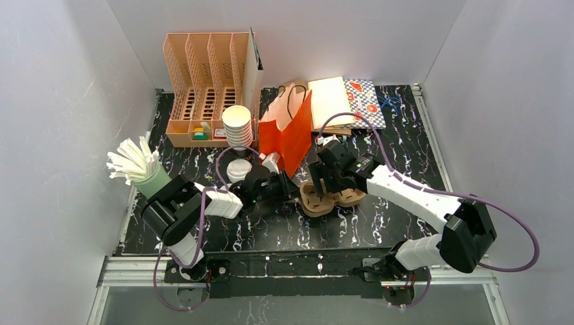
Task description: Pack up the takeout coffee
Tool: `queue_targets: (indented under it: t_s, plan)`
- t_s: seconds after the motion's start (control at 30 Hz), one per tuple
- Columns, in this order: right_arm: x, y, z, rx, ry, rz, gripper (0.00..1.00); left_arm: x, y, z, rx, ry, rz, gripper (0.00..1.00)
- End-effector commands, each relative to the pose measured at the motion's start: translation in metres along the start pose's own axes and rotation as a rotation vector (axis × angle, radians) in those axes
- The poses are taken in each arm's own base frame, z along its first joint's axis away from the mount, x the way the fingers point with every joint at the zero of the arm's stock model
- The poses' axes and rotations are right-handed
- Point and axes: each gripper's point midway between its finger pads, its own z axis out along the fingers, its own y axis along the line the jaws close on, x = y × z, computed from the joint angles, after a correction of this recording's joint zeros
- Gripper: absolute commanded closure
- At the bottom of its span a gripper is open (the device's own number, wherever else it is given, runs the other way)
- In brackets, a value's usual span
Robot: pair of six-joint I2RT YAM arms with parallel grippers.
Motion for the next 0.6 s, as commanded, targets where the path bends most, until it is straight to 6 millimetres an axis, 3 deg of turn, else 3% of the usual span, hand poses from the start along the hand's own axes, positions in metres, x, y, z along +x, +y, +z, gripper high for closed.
queue_targets:
  t_s: [0.0, 0.33, 0.57]
  plan:
    - [0.006, -0.009, 0.015, 0.061, 0.013, 0.009, 0.18, -0.012, -0.011, -0.006, -0.023, -0.016, 0.091, 0.89]
    - [0.006, 0.01, 0.016, -0.031, 0.033, 0.029, 0.49, -0.015, -0.003, -0.012, -0.096, -0.023, 0.148, 0.89]
    - [-0.008, 0.016, -0.015, -0.096, -0.036, 0.053, 0.6, -0.019, 0.013, -0.017, -0.22, -0.012, 0.212, 0.89]
